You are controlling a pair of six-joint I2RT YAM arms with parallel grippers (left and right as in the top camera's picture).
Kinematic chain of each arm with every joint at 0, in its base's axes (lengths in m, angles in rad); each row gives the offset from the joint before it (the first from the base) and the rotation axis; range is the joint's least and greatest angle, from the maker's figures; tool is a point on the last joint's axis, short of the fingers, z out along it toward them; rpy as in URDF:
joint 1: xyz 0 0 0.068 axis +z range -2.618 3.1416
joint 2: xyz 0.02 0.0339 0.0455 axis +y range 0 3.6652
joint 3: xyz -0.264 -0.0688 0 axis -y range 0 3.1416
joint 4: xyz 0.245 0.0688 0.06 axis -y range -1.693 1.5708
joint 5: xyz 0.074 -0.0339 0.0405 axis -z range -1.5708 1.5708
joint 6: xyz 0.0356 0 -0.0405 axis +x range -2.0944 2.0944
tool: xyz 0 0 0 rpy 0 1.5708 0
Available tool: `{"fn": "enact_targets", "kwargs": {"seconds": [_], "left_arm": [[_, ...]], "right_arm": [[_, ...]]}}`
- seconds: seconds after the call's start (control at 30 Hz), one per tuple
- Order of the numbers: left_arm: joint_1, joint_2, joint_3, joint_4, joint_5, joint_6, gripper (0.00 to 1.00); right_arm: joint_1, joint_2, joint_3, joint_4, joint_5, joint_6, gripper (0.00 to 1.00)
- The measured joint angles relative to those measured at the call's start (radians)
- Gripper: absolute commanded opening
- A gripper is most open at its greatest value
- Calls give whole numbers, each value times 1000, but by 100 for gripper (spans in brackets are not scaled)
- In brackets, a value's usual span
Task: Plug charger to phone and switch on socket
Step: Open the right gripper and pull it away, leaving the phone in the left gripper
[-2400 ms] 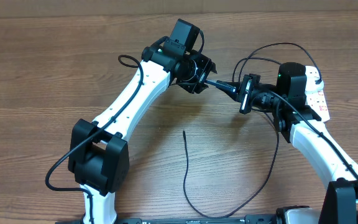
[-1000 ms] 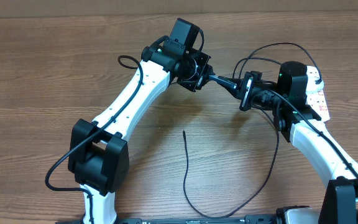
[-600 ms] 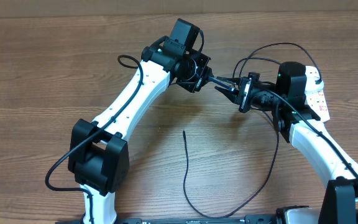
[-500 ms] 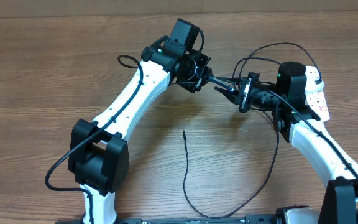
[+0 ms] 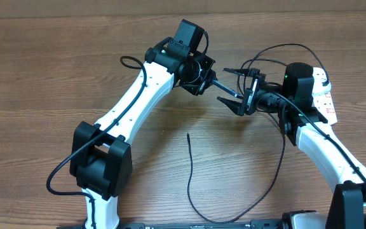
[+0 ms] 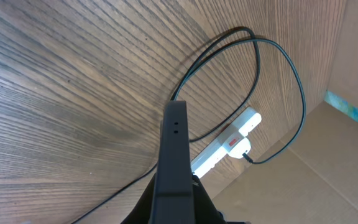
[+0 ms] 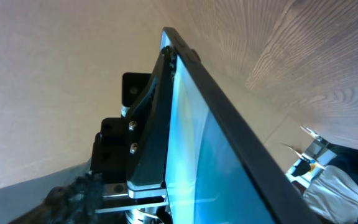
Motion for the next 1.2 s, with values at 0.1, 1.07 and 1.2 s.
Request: {"fn": "enact_targets", "kwargs": {"seconds": [0.1, 1.07, 1.2], "left_arm": [[1, 0, 0, 0, -2, 1, 4], [93, 0, 0, -60, 14, 138, 4], [116, 0, 0, -80, 31, 203, 4]], "right_arm": [[0, 0, 0, 1, 0, 0, 94], [0, 0, 0, 1, -4, -350, 100], [0, 0, 0, -1, -16, -462, 100]]}}
